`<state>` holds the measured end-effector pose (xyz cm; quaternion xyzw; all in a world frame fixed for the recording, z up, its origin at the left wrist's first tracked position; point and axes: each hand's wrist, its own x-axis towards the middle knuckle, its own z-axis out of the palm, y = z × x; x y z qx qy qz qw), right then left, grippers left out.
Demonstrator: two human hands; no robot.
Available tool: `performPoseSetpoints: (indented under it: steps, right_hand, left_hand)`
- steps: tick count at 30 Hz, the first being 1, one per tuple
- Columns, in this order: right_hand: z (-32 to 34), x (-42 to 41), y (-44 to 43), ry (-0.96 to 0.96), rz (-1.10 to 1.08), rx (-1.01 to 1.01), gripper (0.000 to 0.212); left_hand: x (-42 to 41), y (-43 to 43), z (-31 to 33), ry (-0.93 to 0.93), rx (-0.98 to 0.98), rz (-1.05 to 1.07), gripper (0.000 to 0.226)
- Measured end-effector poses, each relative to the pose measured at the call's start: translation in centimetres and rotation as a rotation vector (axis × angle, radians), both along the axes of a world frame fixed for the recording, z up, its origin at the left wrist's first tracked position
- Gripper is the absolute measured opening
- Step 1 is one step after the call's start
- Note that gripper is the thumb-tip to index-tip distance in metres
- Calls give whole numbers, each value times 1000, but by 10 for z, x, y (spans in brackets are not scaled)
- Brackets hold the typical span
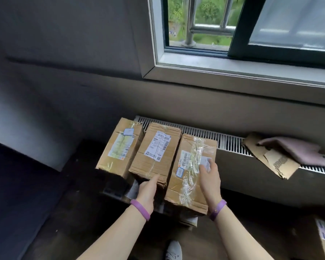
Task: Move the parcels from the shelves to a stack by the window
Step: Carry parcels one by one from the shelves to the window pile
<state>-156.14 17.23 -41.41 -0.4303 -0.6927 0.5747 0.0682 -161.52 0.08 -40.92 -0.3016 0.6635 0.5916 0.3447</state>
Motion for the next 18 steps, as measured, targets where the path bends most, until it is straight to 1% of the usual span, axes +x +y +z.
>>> performPoseSetpoints:
  steps: [2, 5, 9, 12, 15, 18]
  right_hand:
    - [23, -23, -12, 59, 95, -12, 54]
    - [54, -54, -39, 170, 264, -72, 54]
    - [91, -83, -85, 237, 424, -60, 54]
    - [117, -101, -124, 286, 530, -91, 55]
    - [144, -115, -171, 335, 634, -122, 55]
    - [170, -123, -230, 379, 758, -128, 56]
  left_hand:
    - [-12, -16, 21, 82, 16, 33, 32]
    - [-31, -43, 52, 219, 56, 40, 26]
    - [-51, -86, 96, 365, 85, 118, 25]
    - [-56, -125, 123, 465, 71, 186, 25]
    - [-54, -173, 146, 569, 53, 285, 31]
    - [-43, -231, 169, 683, 25, 374, 47]
